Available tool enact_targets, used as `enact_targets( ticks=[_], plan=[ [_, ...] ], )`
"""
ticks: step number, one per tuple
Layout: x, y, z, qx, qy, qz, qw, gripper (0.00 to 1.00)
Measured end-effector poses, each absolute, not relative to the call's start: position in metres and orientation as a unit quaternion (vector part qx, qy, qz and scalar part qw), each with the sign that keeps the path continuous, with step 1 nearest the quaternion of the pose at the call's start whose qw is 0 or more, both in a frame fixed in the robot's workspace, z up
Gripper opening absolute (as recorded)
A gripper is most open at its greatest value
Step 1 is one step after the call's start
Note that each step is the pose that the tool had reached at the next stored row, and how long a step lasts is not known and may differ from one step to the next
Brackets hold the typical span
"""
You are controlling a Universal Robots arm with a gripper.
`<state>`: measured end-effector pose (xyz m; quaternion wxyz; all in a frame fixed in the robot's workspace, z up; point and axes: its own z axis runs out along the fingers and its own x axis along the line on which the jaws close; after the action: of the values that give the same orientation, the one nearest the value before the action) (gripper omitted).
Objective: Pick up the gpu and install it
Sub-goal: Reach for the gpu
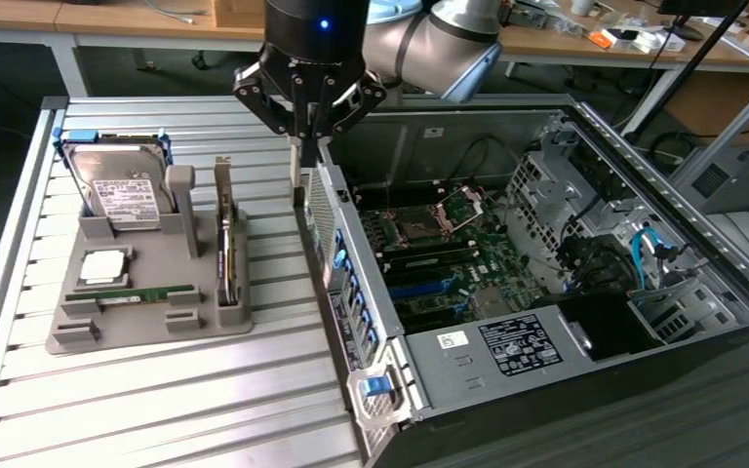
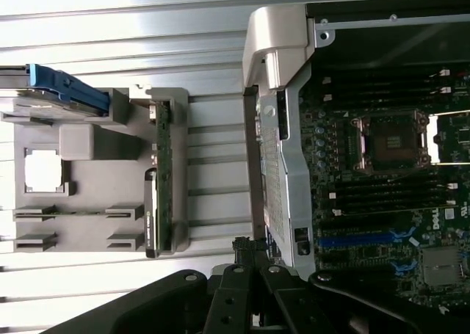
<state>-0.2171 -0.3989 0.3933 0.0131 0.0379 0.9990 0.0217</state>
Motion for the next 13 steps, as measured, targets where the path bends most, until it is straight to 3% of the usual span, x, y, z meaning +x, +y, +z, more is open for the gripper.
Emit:
enact_targets(
  ticks=[13],
  plan=[
    [-0.2230,-0.3990,0.3933,0.038,0.999,0.022,0.013,0.11]
  ],
)
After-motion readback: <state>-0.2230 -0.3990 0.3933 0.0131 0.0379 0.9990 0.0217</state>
